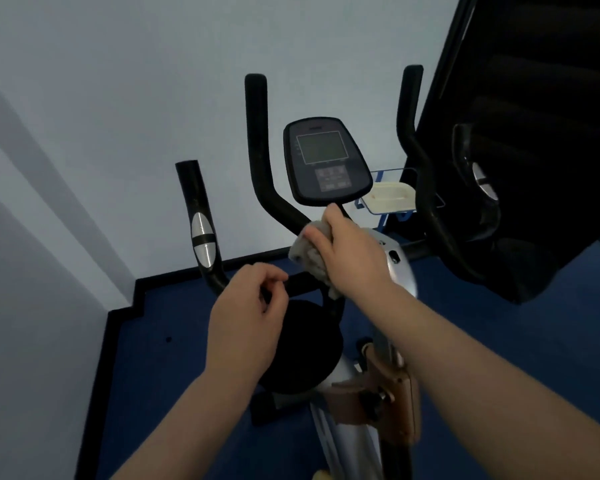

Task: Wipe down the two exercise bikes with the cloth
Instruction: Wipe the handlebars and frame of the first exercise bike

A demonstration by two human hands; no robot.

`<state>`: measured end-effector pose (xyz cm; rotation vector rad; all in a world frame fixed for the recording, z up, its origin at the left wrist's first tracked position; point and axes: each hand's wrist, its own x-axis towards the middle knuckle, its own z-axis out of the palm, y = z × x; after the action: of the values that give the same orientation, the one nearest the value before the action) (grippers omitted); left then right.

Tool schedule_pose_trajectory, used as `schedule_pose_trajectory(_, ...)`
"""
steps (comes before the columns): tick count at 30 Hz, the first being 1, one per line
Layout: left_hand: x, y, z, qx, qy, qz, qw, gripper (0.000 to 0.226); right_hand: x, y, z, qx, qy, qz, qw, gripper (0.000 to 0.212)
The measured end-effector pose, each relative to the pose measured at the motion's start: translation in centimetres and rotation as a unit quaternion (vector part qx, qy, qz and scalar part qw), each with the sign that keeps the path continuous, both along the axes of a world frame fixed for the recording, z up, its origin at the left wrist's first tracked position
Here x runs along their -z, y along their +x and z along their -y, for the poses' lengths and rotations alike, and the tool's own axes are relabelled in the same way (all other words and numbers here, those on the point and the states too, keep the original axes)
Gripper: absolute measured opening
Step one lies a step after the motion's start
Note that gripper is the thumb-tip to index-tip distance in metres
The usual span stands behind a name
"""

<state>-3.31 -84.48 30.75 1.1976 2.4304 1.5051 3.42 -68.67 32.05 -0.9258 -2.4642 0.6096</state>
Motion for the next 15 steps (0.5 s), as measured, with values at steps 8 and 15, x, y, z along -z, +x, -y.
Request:
schedule_pose_trajectory(8, 0.0, -0.1, 0.1, 0.013, 0.003, 0.008, 1.0, 0.019, 2.0, 1.4, 1.2, 0.028, 0.009, -0.027, 0.999, 0.03)
schedule_pose_trajectory(15, 0.0, 0.0, 0.1, 0.015, 0.01, 0.003, 1.0, 0.02, 3.6, 2.8, 3.3, 0.059, -0.05, -0.109, 0.991, 0.028)
